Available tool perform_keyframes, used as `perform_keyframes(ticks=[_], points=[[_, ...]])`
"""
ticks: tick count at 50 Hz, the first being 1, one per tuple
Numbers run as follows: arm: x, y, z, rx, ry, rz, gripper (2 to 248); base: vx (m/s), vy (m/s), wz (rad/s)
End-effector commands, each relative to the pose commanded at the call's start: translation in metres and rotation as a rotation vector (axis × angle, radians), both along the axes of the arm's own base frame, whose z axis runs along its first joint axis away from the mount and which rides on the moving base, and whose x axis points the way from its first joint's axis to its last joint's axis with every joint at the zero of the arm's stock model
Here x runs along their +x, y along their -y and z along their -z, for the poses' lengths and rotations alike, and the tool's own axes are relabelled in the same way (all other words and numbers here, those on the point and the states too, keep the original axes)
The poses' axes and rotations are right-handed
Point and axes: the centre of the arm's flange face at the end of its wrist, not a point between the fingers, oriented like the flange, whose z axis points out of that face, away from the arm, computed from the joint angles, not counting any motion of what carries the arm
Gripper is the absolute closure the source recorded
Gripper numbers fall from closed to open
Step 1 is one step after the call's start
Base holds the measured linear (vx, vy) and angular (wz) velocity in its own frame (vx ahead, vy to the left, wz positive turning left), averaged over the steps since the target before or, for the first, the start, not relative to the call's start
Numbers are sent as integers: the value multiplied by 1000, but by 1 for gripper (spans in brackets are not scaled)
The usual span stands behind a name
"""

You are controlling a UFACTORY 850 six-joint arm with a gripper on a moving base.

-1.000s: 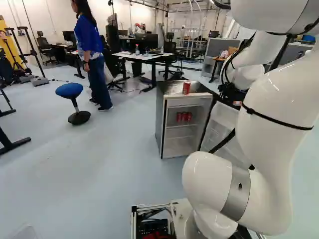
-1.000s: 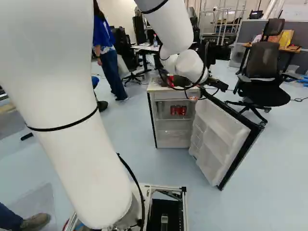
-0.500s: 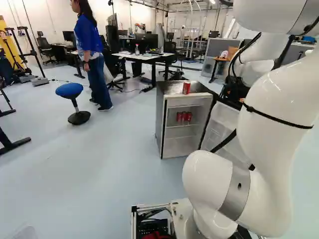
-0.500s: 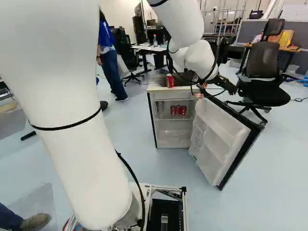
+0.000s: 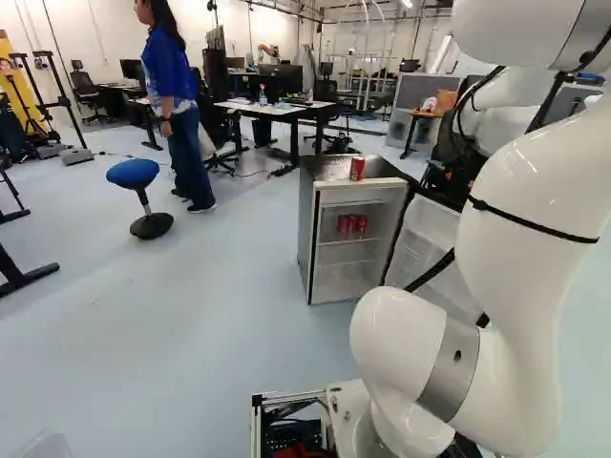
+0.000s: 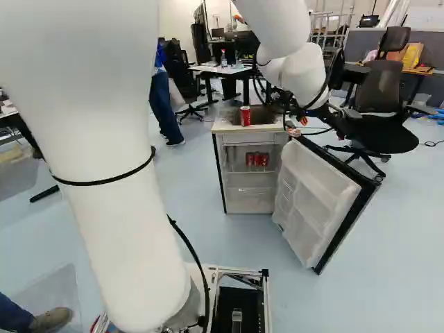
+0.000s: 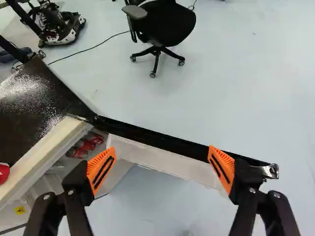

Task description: Grab a drink from the fridge

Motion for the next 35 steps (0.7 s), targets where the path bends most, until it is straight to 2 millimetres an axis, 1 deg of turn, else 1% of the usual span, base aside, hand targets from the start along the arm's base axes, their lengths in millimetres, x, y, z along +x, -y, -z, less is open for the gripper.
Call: perform_keyframes(ticks=[15,35], points=[[4,23,6,63,-38,29,3,0,0,0],[14,60,8,52,-26,59,3,0,0,0]])
